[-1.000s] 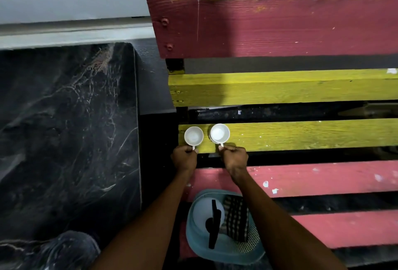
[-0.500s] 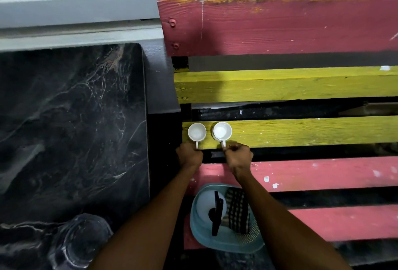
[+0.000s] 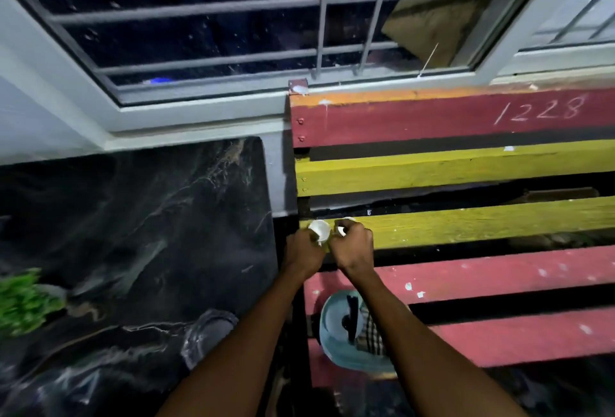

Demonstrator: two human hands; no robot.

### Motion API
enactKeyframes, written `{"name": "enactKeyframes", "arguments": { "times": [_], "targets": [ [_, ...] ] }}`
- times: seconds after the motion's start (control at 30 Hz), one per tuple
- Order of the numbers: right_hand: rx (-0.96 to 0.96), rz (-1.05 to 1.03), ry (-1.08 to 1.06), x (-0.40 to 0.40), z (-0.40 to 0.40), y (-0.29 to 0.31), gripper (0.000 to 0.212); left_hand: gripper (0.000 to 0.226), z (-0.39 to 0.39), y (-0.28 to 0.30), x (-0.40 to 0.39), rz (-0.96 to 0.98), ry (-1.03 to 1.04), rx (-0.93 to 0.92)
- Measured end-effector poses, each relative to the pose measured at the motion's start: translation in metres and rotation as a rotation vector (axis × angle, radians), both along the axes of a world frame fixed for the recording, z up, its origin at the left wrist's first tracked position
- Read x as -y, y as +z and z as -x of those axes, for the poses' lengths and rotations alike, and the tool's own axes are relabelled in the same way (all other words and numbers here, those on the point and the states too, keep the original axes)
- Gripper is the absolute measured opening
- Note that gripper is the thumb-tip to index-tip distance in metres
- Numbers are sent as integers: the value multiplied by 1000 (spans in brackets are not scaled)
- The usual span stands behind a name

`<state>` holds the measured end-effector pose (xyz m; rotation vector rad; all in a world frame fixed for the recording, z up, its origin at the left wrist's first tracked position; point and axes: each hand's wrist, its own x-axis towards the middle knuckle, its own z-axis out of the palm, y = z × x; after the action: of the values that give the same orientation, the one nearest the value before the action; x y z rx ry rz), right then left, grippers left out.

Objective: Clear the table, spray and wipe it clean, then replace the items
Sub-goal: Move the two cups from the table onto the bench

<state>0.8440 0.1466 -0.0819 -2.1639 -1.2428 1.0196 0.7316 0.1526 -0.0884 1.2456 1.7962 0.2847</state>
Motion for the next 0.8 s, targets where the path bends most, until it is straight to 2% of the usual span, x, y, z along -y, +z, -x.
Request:
{"name": "enactKeyframes", "arguments": {
  "times": [0.2, 0.4, 0.5, 0.6, 0.8],
  "targets": [
    [2, -97, -24, 36, 62, 65, 39, 21, 51, 64, 32, -124, 23, 138],
    [-34, -111, -4, 87, 139, 106, 45, 27, 133, 103, 82, -179, 39, 163],
    [-56, -110, 9, 114, 175, 116, 59, 27, 171, 109, 106, -194, 46, 189],
    [-4, -98, 53, 140, 203, 115, 47, 22, 206, 105, 133, -183, 52, 175],
    [80, -97, 117, 188, 238, 111, 38, 24, 259, 82, 184, -153, 62, 146]
  ]
}}
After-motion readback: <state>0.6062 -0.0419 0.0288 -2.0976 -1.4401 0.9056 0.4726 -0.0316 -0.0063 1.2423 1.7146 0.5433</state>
